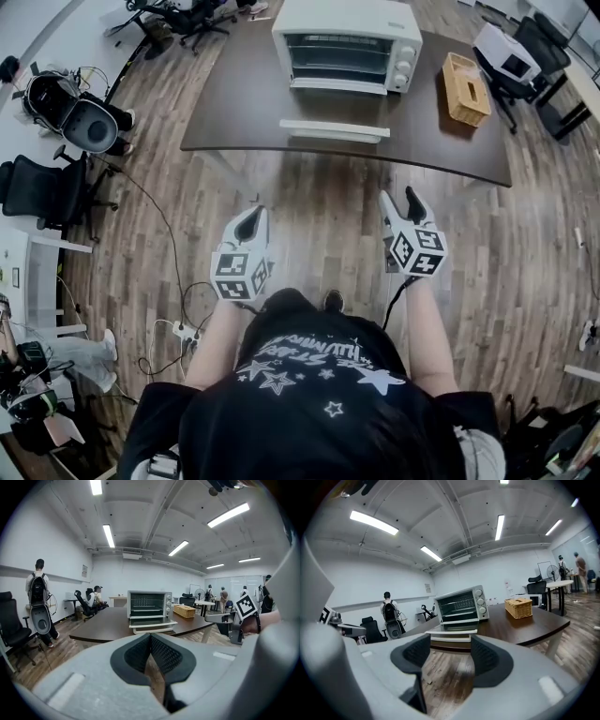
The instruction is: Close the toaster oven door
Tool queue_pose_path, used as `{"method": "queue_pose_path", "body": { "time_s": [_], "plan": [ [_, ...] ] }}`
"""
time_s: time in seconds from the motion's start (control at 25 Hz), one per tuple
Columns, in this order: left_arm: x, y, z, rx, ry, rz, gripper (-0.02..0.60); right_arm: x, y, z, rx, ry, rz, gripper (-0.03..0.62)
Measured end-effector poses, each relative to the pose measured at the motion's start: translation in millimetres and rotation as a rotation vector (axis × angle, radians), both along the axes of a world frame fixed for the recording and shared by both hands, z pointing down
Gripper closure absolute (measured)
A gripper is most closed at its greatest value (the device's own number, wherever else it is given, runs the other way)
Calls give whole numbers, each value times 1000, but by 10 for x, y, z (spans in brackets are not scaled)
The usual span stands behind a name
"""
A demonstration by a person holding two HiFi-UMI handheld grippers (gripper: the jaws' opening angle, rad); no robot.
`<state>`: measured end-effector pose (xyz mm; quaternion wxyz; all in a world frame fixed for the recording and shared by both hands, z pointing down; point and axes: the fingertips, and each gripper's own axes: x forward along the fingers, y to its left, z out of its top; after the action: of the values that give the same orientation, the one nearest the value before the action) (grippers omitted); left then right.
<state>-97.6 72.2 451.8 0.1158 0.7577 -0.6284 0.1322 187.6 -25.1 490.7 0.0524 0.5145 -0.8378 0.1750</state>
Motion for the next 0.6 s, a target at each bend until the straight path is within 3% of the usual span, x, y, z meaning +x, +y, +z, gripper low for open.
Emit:
{"method": "queue_pose_path", "body": {
  "time_s": [0.6],
  "plan": [
    [-253,-1162,301,-34,-22,30,572,-274,-950,489,-106,65,82,321]
  ]
}}
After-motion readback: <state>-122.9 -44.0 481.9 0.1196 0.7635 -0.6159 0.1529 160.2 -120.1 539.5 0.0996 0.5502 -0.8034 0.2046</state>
